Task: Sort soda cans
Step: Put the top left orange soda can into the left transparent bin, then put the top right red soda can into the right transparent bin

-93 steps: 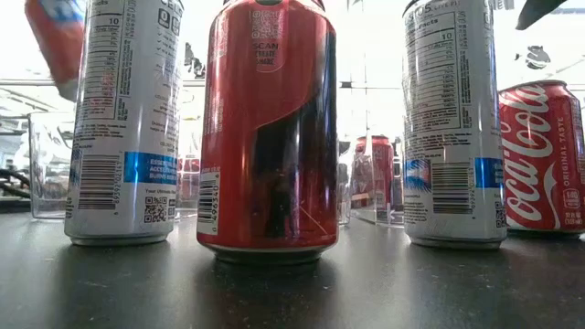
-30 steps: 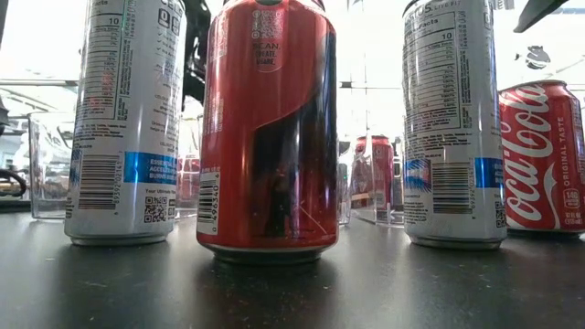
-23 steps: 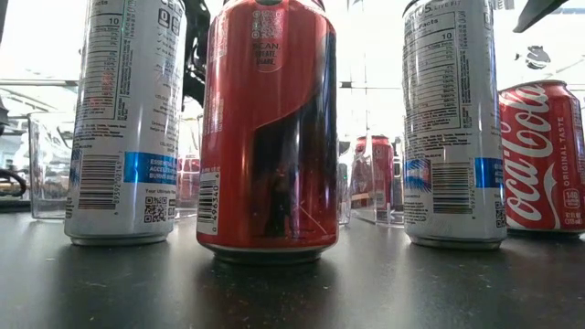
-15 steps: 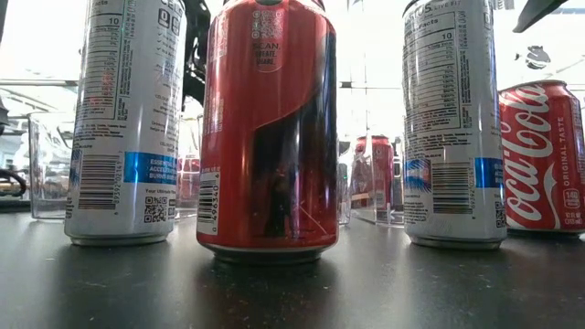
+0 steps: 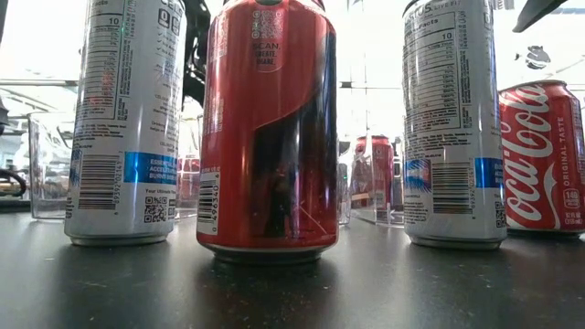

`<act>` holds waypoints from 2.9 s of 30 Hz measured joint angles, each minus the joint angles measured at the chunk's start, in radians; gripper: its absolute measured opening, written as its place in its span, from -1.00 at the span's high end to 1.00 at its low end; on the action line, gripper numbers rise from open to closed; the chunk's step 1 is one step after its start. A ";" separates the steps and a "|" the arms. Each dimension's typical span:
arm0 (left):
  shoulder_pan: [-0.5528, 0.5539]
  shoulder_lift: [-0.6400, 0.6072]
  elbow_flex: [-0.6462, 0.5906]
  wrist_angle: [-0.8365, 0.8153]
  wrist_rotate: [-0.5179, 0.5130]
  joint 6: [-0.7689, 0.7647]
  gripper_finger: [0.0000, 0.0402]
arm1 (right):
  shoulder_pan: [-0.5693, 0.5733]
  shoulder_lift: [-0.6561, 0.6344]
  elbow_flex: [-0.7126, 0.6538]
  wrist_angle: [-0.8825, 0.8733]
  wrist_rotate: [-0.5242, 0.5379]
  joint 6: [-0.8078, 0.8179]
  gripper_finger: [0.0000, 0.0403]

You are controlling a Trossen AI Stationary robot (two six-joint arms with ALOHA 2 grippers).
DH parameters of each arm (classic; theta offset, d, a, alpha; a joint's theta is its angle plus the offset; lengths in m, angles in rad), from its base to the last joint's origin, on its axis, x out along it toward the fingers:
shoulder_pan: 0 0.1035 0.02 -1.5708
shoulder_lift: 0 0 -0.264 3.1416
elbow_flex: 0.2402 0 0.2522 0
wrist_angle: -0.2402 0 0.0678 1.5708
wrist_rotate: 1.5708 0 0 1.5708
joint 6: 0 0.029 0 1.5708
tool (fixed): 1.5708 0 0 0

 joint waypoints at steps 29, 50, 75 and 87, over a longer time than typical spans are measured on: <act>-0.005 -0.122 0.234 -0.213 -0.014 -0.158 -0.94 | 0.000 0.000 0.000 0.002 -0.002 -0.003 -0.77; -0.388 -0.552 0.288 -0.112 -0.070 -0.881 -0.94 | -0.042 0.091 0.000 0.048 -0.387 -0.138 -0.77; -0.554 -0.495 0.287 -0.095 -0.169 -0.917 -0.94 | -0.178 0.097 -0.275 0.362 -0.446 -0.161 -0.77; -0.554 -0.496 0.287 -0.100 -0.175 -0.891 -0.94 | -0.216 0.096 -0.299 0.399 -0.445 -0.161 -0.49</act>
